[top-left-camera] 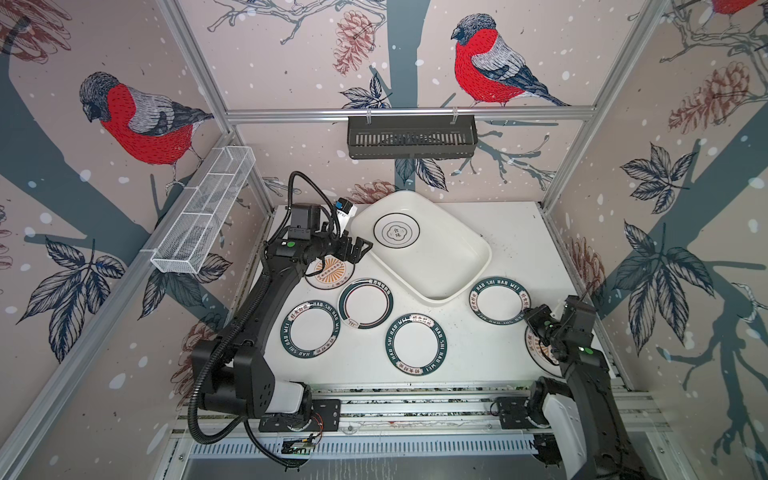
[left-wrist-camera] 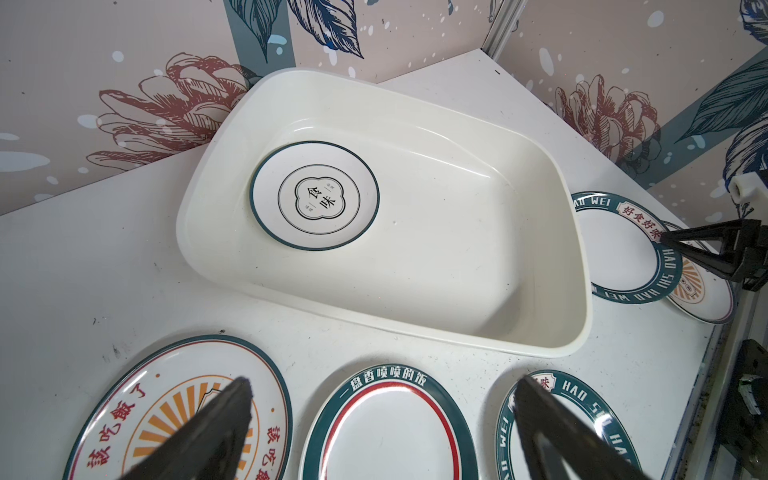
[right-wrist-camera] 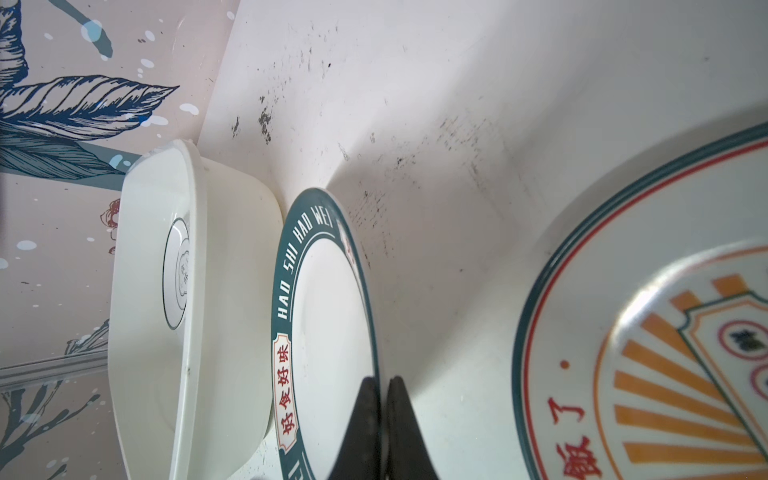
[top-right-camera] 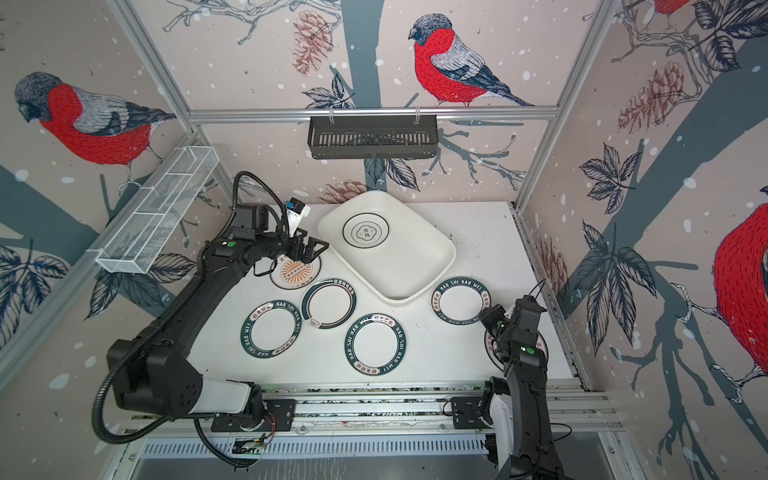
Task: Place the plates into the plastic bin on the countertop
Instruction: 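Lift the HAO SHI HAO WEI plate upright with the right gripper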
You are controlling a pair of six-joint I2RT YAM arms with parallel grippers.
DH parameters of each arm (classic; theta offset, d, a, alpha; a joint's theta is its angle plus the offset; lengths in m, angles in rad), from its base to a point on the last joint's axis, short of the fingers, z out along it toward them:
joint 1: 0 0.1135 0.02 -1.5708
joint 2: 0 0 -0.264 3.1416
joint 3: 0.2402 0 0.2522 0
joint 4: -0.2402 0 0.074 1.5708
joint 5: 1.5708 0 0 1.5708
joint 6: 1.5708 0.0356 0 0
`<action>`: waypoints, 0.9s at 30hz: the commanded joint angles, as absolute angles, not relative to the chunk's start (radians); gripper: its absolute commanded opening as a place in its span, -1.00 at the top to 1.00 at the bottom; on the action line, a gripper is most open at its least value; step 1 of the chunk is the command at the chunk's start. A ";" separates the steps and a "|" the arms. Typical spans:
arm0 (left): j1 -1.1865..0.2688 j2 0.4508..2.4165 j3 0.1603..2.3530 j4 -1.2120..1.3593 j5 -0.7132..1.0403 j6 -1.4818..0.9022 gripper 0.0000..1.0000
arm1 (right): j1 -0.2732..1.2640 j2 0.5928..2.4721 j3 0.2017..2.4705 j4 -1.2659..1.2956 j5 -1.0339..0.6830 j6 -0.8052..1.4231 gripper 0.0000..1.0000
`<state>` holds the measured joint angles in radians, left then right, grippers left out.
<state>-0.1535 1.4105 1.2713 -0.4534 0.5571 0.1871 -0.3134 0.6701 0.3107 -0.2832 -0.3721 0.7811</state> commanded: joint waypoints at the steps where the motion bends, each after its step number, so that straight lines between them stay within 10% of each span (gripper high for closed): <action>1: -0.154 1.407 1.278 -0.445 0.581 0.183 -0.95 | -0.327 0.673 0.347 -0.292 -0.342 0.752 0.98; 27: -0.155 1.411 1.284 -0.439 0.577 0.187 -0.95 | -0.451 0.715 0.632 -0.433 -0.289 0.630 0.98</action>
<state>-0.1535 1.4105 1.2739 -0.4530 0.5652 0.1837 -0.4503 0.7097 0.6010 -0.4522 -0.2790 0.6453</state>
